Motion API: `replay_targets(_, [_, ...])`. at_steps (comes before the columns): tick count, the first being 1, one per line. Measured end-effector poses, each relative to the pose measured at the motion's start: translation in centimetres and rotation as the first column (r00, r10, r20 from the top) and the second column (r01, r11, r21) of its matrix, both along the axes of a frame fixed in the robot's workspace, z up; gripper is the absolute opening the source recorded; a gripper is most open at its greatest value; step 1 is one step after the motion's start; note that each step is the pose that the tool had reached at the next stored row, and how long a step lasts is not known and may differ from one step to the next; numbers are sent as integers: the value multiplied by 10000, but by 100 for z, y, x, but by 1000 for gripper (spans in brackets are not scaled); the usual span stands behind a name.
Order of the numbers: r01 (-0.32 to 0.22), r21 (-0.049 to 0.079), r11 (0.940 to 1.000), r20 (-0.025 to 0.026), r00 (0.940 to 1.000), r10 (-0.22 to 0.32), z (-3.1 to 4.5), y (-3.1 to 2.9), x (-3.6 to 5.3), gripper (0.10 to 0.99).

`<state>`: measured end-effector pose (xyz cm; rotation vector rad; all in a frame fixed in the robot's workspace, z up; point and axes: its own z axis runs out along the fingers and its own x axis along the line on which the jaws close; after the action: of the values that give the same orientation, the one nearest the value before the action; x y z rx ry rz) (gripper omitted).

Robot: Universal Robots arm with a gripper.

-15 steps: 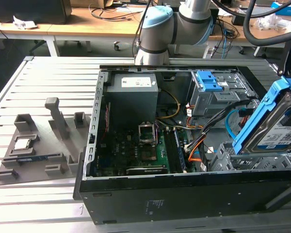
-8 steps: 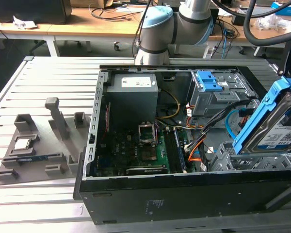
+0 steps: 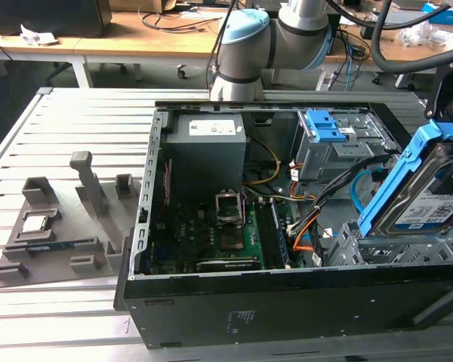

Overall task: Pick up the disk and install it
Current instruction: 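Insert the disk into the insertion slot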

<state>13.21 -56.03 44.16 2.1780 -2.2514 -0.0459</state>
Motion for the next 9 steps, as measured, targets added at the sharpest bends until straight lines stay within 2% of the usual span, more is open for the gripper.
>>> replay_targets(2, [0, 0, 10000, -19, 10000, 0, -53, 80, 30, 365])
replay_targets(9, [148, -3, 9999, -27, 9999, -148, -118, 90, 30, 365])
